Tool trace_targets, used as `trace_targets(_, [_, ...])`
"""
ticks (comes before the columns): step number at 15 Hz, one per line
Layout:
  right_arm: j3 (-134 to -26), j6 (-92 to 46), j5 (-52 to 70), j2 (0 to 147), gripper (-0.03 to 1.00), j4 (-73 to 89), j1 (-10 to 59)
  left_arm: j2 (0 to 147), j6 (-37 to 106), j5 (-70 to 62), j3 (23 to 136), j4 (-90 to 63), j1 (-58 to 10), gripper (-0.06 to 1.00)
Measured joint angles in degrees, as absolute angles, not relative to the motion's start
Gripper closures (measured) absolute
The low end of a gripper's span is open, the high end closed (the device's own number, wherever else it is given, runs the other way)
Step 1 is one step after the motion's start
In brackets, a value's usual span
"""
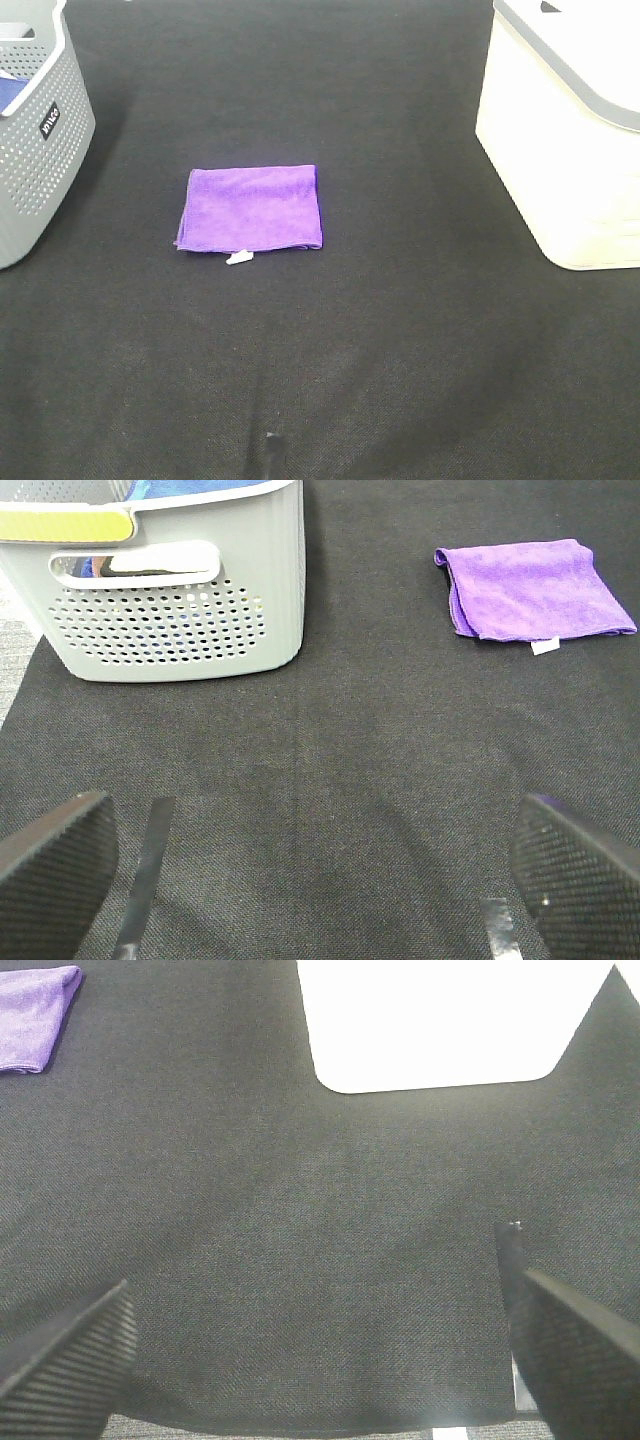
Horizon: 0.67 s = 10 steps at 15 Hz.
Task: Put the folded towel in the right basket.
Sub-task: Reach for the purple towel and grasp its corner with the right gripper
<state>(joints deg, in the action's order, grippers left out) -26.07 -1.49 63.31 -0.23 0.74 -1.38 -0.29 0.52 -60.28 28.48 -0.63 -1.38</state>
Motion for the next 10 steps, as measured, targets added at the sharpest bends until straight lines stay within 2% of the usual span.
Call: trace_targets(10, [-26.07,-1.49,63.31,-0.23,0.01,0.00,-1.38,-0.29,0.52,-60.28,28.48,-0.63,-1.38,-0.05])
